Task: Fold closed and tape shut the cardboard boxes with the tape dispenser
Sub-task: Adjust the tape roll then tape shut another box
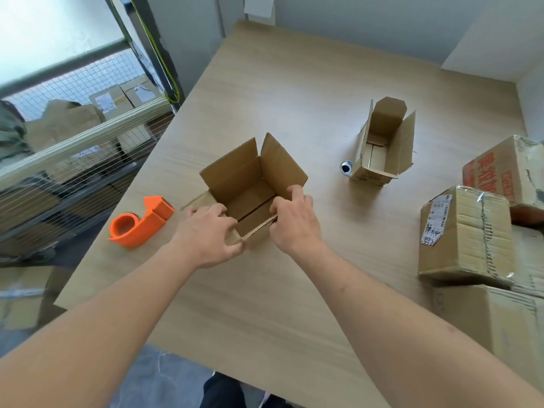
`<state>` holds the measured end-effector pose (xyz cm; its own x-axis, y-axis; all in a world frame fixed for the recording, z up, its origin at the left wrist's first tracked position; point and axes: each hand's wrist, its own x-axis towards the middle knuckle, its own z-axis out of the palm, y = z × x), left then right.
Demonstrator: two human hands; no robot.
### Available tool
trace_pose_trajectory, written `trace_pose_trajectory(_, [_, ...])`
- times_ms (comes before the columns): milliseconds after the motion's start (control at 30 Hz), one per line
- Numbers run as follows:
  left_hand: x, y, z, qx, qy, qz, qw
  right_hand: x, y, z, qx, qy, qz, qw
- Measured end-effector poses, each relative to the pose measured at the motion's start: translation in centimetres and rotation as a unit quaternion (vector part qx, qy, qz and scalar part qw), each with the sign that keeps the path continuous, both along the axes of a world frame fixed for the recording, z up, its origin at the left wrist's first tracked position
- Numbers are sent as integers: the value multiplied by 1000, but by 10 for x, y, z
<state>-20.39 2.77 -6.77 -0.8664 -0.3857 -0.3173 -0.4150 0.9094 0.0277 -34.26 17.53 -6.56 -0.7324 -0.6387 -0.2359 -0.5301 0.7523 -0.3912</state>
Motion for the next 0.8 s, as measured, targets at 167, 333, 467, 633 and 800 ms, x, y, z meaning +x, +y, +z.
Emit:
trace_pose_trajectory(167, [17, -29, 5, -17, -20, -35, 999, 14, -26, 0, -31, -16, -25, 999])
trace_pose_trajectory(333, [28, -70, 8, 66, 146, -123, 979, 20, -68, -5, -23, -17, -81, 996])
trace_pose_trajectory(467, [15, -120, 1, 106, 306, -127, 938, 26, -98, -11, -7, -23, -137, 990])
trace_pose_trajectory(633, [-9, -160, 5, 132, 291, -70, 945, 44, -129, -23, -16, 5, -227, 974])
trace_pose_trajectory(800, [-17, -192, 8, 86, 273, 71, 955, 53, -143, -37, -30, -6, -238, 971])
